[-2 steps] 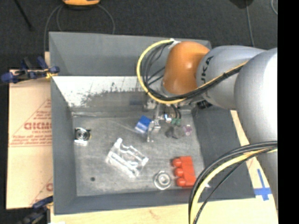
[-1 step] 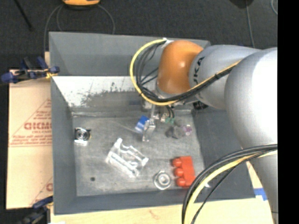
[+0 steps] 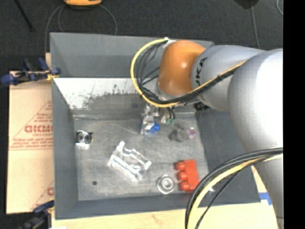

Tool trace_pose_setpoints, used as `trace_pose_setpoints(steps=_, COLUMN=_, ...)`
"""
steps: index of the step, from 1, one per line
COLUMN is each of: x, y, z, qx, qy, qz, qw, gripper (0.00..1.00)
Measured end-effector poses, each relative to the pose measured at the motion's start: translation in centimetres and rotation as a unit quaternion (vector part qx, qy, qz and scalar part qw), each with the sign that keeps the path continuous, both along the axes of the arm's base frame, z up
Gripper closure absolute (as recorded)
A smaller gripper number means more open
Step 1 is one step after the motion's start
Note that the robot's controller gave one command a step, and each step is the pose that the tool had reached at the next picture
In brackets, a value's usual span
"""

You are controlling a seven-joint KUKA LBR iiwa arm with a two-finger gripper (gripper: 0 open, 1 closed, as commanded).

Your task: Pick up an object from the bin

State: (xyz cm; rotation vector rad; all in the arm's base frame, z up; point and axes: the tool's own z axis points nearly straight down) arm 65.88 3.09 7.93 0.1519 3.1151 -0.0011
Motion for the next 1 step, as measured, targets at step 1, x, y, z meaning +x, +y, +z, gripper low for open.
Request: trace_pose_setpoints(steps=1, x=-1.47, y=1.29, z=17.18, qx=-0.001, qy=0.0044, qz=0.056, qw=0.9984, gripper=1.0)
